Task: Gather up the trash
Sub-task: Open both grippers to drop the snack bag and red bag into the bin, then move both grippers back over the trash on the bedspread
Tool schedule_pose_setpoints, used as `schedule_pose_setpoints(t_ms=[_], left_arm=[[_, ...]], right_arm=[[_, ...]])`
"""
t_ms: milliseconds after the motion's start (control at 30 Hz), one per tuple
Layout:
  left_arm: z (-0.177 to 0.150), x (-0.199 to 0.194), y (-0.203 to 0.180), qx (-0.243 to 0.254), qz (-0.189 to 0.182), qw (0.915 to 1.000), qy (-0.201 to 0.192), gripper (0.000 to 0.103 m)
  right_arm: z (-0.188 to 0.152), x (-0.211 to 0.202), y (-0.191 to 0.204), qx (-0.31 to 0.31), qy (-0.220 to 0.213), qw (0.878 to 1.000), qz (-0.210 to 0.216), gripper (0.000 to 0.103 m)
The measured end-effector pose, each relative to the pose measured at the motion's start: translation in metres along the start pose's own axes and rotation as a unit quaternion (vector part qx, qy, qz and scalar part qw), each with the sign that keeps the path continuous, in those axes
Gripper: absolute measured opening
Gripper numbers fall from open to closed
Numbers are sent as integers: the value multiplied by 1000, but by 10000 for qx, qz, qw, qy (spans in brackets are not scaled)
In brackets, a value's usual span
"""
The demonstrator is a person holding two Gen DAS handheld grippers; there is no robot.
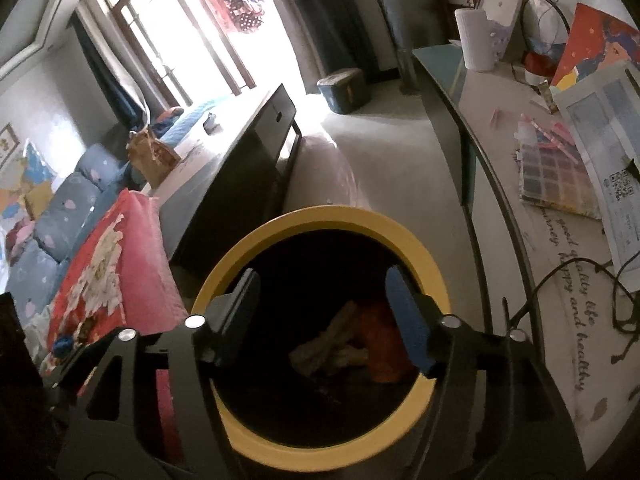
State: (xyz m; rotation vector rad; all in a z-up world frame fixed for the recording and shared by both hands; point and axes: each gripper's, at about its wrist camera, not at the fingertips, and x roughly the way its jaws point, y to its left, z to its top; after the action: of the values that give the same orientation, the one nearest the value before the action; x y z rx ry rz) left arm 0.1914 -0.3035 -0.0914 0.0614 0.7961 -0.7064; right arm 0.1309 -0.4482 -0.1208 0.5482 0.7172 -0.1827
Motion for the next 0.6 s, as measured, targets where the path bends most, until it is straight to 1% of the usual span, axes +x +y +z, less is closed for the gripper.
schedule_pose_setpoints(t_ms=[33,100,200,600], left_arm=[[0,-3,2,-31,23,10000,-24,95],[1,-10,5,-100,93,9999,-97,96],[1,-23,10,-190,204,9994,-223,96],[-5,-71,28,-365,620,9955,-610,96]], right_arm=[[0,-1,1,14,-29,10000,17,65],[1,-3,4,-11,-73,10000,29,65],[2,-7,10,-109,-154,9998,65,69],[0,-23,48,-551,-300,9974,348,74]])
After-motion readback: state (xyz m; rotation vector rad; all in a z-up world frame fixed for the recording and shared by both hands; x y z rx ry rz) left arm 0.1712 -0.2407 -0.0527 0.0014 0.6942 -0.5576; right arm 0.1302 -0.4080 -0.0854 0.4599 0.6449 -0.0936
